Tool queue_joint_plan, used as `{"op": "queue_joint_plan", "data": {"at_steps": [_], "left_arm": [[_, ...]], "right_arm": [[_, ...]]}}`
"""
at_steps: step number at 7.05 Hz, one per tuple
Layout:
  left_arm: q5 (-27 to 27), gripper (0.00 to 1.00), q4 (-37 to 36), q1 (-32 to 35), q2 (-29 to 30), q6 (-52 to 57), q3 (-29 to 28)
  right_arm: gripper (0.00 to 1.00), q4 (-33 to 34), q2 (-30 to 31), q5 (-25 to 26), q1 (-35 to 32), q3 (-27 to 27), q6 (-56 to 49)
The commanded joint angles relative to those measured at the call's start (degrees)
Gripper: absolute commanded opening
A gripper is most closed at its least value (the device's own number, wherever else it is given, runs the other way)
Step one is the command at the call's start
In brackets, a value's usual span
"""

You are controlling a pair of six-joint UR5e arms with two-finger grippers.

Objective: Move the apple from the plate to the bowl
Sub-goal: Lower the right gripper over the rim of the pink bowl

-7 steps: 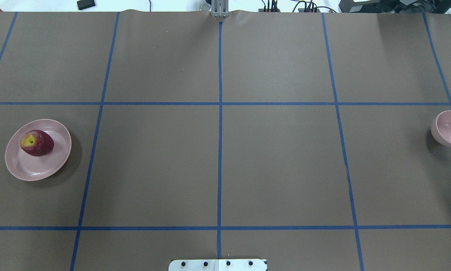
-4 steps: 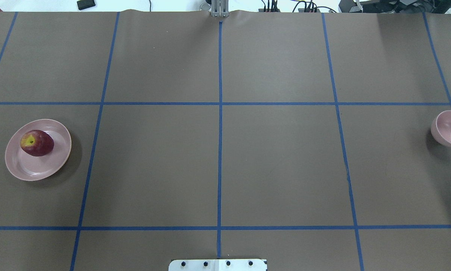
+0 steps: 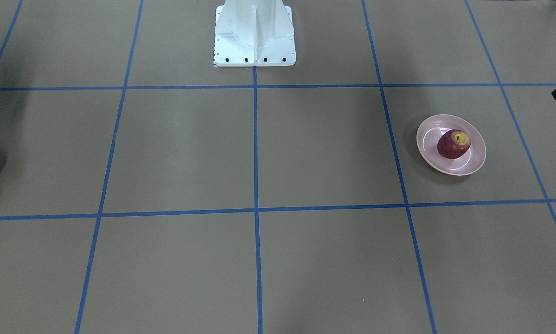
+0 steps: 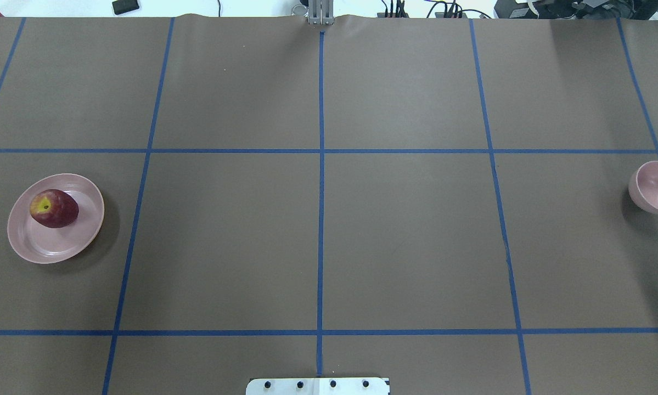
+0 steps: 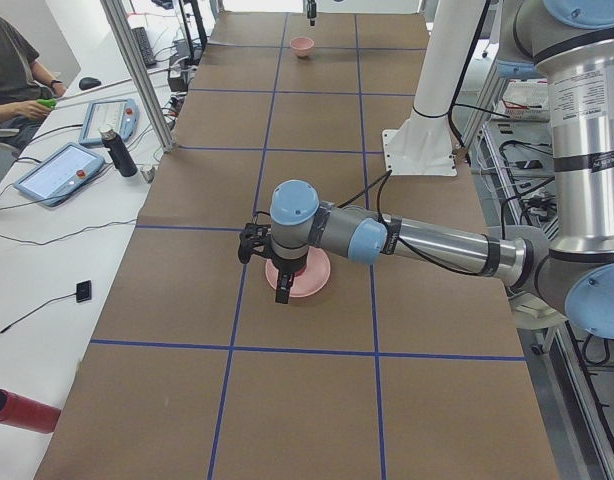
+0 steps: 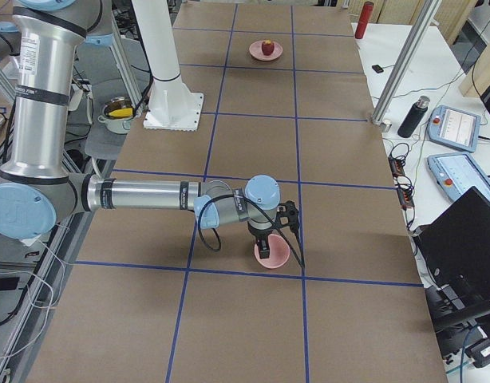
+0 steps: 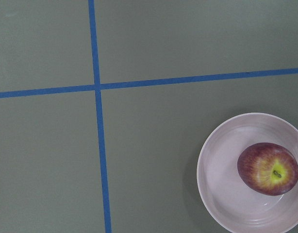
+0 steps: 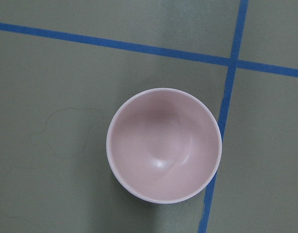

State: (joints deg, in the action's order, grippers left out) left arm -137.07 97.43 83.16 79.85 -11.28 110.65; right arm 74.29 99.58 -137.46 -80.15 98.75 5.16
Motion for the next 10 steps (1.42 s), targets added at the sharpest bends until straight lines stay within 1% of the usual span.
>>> {"op": "queue_joint_plan", "data": {"at_steps": [1, 4, 6, 7, 8, 10], "left_arm": [[-0.39, 0.98, 0.04, -0.02, 0.04, 0.12, 0.44], [-0.39, 0.98, -0.04, -0.02, -0.14, 0.29, 1.58], [-0.31, 0.98, 0.31, -0.02, 0.12, 0.47, 1.5], [-0.31, 0.98, 1.7, -0.02, 0.21, 0.38, 1.5], [-0.22, 0.98, 2.24, -0.02, 0.21, -0.05, 1.5], [-0.31, 0.98, 2.24, -0.02, 0.21, -0.06, 1.58]], "right_arm": [[1.0, -1.96, -1.48, -0.18, 0.77, -0.14, -0.23], [1.0, -1.79, -3.5, 0.61, 3.84, -1.27, 0.47], [1.0, -2.13, -8.23, 1.66, 4.38, -8.97, 0.73], [1.0, -2.14, -9.39, 1.84, 4.38, -11.71, 0.12], [1.0, -2.14, -9.49, 1.93, 4.38, -14.0, 0.12], [1.0, -2.22, -9.14, 2.11, 4.3, -15.16, -0.15]]}}
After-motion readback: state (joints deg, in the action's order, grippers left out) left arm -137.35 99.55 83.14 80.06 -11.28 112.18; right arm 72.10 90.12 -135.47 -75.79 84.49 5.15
